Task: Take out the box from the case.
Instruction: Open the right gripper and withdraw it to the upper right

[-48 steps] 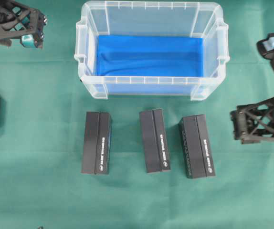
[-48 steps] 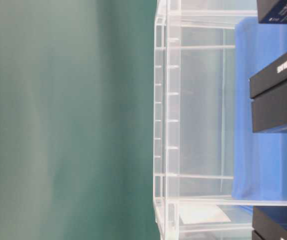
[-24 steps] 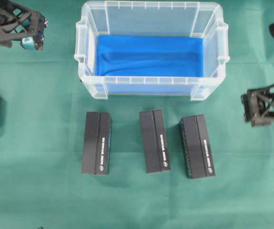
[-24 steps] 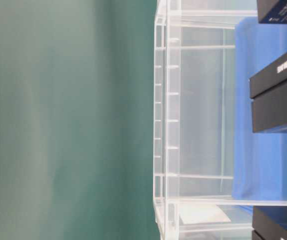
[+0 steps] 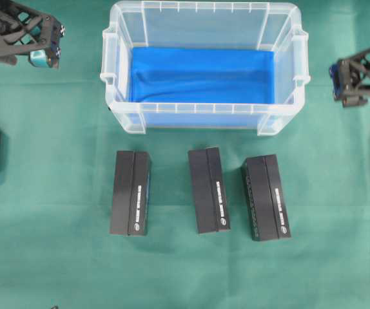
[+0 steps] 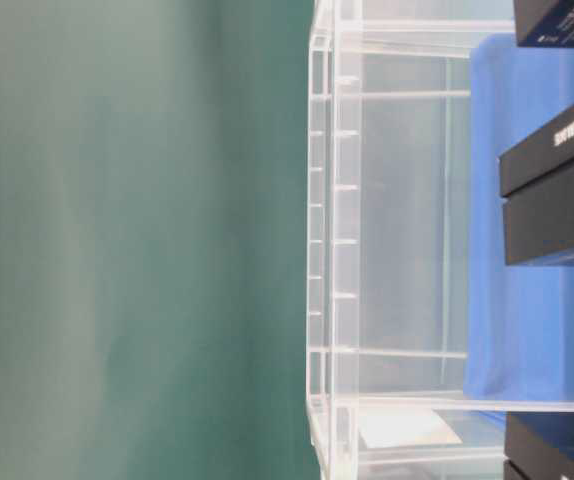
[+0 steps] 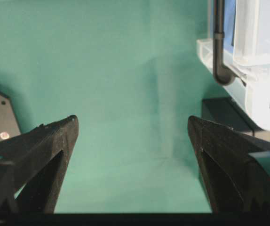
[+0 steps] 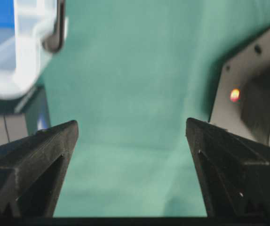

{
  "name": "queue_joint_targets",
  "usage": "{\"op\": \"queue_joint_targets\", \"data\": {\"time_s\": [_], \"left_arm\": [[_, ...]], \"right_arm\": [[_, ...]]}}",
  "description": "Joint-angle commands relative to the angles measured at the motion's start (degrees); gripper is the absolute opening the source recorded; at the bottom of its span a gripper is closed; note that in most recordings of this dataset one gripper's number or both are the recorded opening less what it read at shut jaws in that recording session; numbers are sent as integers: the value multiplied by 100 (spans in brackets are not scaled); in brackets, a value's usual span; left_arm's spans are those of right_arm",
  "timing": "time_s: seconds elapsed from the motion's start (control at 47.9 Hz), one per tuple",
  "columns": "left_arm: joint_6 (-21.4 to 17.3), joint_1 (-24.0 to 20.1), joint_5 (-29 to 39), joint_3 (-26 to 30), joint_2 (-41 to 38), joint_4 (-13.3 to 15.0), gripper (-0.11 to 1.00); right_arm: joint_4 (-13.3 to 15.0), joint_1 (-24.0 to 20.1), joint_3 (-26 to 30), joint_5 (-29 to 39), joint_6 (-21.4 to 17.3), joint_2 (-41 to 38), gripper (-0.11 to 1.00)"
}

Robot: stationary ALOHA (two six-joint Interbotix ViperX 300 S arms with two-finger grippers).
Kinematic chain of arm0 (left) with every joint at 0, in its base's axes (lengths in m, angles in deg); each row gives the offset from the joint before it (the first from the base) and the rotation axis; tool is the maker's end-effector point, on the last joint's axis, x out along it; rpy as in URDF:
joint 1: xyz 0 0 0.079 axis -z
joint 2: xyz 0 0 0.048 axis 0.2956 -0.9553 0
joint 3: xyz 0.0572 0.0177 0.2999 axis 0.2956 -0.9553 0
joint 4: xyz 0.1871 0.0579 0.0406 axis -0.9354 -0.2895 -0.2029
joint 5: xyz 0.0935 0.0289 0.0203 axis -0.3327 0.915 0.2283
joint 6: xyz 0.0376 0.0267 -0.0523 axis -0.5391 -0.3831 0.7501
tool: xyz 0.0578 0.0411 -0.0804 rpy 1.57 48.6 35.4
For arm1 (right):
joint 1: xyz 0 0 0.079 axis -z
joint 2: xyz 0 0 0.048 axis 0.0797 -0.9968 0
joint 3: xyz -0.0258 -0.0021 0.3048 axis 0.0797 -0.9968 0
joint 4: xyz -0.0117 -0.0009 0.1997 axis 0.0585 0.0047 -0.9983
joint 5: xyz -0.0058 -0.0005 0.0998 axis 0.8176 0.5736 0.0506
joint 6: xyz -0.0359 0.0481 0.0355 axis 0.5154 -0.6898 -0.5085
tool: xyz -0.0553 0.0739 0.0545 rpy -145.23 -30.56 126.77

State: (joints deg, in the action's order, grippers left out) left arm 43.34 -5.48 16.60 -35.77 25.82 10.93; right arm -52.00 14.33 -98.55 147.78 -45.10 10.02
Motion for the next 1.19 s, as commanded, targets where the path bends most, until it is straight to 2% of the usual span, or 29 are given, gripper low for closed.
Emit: {"op": "queue_joint_targets", "data": {"time_s": [0.0,0.167,0.292,1.17], "left_arm": [[9,26,-18,70,79,0,100],[18,26,-18,79,70,0,100],[26,26,-18,88,70,0,100],[26,26,-18,97,70,0,100]], "right_arm": [[18,352,35,-88,237,62,90],[9,1020,35,-149,782,62,90],[0,1301,53,-149,967,70,90],[-88,1336,53,-141,949,62,90]]}}
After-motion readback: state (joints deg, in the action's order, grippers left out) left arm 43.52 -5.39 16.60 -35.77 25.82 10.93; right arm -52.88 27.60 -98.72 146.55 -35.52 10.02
